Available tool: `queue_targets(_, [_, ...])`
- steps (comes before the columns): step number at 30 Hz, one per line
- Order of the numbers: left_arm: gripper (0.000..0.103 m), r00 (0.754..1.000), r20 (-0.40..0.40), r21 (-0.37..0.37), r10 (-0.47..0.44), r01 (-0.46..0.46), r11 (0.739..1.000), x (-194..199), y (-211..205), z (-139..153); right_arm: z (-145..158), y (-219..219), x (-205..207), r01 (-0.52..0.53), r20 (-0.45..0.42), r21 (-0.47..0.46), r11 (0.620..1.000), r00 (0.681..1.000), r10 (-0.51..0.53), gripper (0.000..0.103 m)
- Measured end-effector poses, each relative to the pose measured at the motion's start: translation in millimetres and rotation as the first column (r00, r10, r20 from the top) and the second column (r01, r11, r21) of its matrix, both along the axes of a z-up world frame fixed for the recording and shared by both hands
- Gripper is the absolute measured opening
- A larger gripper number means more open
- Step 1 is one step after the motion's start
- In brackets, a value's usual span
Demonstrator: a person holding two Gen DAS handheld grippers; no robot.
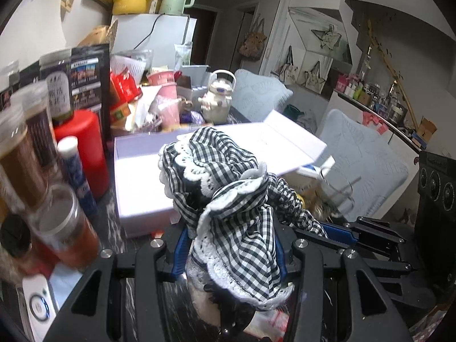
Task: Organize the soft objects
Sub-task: 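Carry the doll and scrunchie with both grippers over the open white box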
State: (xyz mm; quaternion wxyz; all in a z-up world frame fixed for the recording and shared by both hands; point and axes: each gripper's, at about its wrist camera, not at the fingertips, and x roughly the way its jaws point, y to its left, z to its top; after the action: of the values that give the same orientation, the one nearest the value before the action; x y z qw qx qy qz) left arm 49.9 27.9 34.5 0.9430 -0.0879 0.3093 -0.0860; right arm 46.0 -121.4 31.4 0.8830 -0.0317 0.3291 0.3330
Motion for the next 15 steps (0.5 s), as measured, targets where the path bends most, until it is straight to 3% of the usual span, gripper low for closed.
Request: queue_targets(15, [0.047, 0.995, 0.098, 0.034, 0.035, -0.039, 0.999, 74.2, 23.6, 30.4, 30.0, 30.7, 84.2, -0.023, 0.093, 0.004, 1.0, 0.995, 0.022, 0.018])
